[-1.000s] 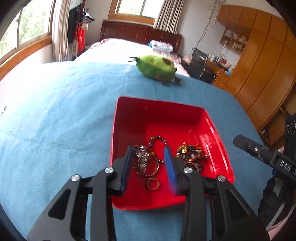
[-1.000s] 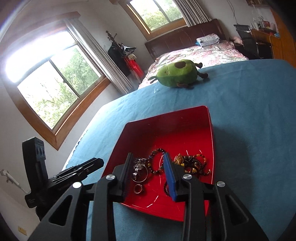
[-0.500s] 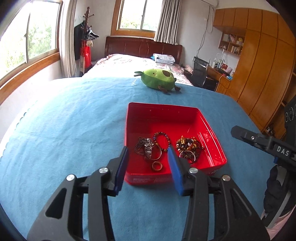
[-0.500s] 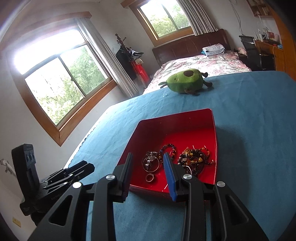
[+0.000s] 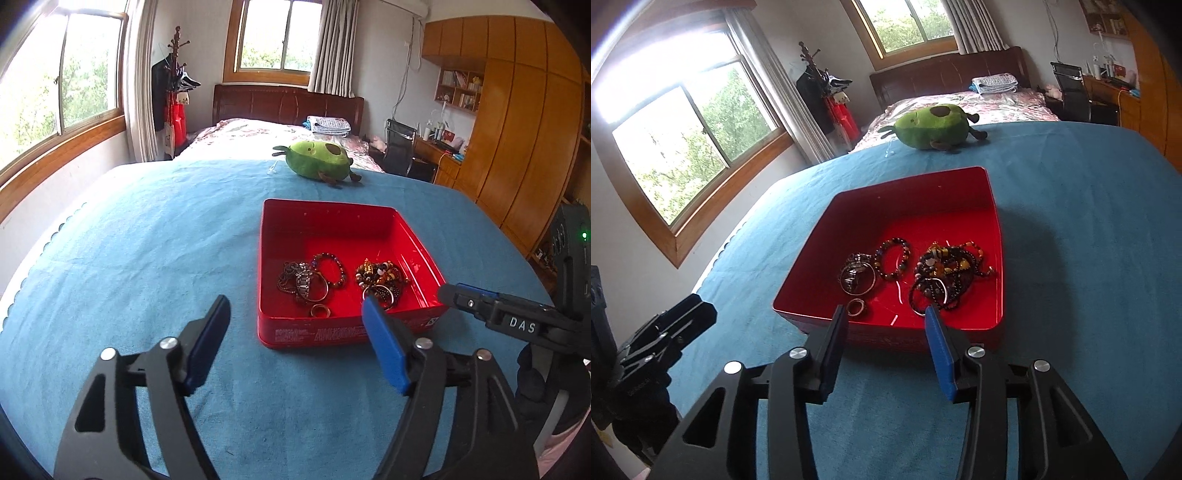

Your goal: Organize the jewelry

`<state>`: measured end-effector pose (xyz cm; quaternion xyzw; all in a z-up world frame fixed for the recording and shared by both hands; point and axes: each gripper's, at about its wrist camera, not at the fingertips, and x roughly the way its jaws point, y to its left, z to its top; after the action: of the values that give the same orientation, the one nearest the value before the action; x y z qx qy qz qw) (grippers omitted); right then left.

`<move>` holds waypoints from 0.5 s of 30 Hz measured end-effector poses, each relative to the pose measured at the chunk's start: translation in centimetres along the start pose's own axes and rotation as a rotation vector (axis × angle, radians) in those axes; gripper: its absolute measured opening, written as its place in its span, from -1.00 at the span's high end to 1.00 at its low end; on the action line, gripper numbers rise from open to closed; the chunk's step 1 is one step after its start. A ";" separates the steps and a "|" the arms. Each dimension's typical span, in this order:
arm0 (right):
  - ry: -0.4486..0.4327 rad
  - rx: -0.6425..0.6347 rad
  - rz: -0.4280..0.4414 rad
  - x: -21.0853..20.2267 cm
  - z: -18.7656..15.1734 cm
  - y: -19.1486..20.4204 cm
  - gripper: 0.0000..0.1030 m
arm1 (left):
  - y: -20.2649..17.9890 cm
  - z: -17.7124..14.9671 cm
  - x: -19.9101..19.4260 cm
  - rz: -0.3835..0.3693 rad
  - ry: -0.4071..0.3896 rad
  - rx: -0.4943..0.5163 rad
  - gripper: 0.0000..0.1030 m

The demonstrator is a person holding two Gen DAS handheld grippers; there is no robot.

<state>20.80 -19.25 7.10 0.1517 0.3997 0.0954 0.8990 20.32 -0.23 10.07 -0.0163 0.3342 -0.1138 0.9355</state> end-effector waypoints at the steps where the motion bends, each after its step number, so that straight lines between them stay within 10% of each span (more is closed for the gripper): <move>1: 0.001 -0.001 -0.015 0.1 -0.3 -0.2 -0.04 | 0.1 0.0 0.1 0.002 0.000 -0.002 -0.57; 15: -0.022 -0.060 -0.210 1.0 -1.3 -0.8 -0.90 | 1.0 -1.3 3.7 0.061 0.032 -0.002 -0.86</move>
<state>20.48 -19.48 5.31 0.0829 0.4005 0.0108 0.9125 22.49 -0.03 6.62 -0.0052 0.3496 -0.0849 0.9330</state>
